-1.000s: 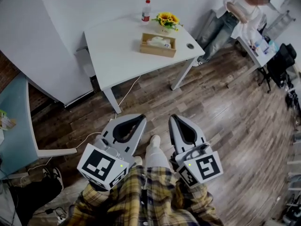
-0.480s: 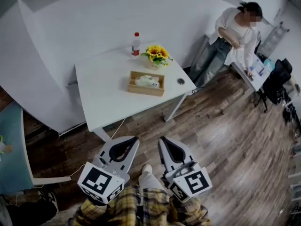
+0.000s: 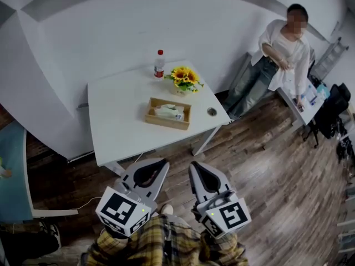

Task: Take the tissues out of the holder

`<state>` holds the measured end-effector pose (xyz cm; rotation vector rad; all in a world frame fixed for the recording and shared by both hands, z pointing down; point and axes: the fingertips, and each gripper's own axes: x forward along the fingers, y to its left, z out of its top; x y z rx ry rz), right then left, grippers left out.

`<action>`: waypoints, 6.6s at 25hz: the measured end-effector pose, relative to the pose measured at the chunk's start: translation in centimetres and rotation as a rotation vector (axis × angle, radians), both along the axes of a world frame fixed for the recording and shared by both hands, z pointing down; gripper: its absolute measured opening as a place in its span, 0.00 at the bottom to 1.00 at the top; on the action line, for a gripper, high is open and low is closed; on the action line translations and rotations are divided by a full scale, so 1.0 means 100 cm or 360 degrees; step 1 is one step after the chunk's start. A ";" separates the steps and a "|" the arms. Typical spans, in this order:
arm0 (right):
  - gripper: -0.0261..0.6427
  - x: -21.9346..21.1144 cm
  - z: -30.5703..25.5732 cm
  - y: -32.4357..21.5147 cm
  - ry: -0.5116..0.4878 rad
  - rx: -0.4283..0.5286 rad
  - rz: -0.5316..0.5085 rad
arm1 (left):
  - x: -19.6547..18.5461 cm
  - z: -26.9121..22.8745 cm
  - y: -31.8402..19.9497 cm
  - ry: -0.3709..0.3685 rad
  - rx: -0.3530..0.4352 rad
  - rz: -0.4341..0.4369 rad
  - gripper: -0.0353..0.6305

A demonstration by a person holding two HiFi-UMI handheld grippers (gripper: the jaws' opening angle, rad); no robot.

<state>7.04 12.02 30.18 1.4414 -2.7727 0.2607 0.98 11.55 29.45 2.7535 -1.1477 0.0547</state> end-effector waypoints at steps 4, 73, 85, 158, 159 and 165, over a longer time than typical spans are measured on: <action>0.06 0.007 -0.003 -0.014 -0.0045 0.0010 -0.0010 | 0.004 0.003 -0.011 -0.0001 -0.0013 -0.0037 0.08; 0.06 0.006 0.045 -0.351 0.0023 -0.0209 -0.0023 | -0.023 0.029 -0.345 0.0030 -0.0093 -0.0110 0.19; 0.06 0.020 0.049 -0.353 -0.0020 -0.0221 0.0000 | -0.014 0.038 -0.348 -0.0038 -0.0140 0.0007 0.37; 0.06 0.055 0.088 -0.325 -0.0107 -0.0420 0.0115 | 0.016 0.287 -0.295 -0.1654 -0.0744 0.1176 0.15; 0.06 0.053 0.086 -0.325 -0.0104 -0.0412 0.0103 | 0.014 0.281 -0.295 -0.1650 -0.0724 0.1158 0.15; 0.06 0.038 0.075 -0.334 -0.0085 -0.0351 0.0022 | 0.004 0.246 -0.307 -0.1590 -0.0582 0.0974 0.15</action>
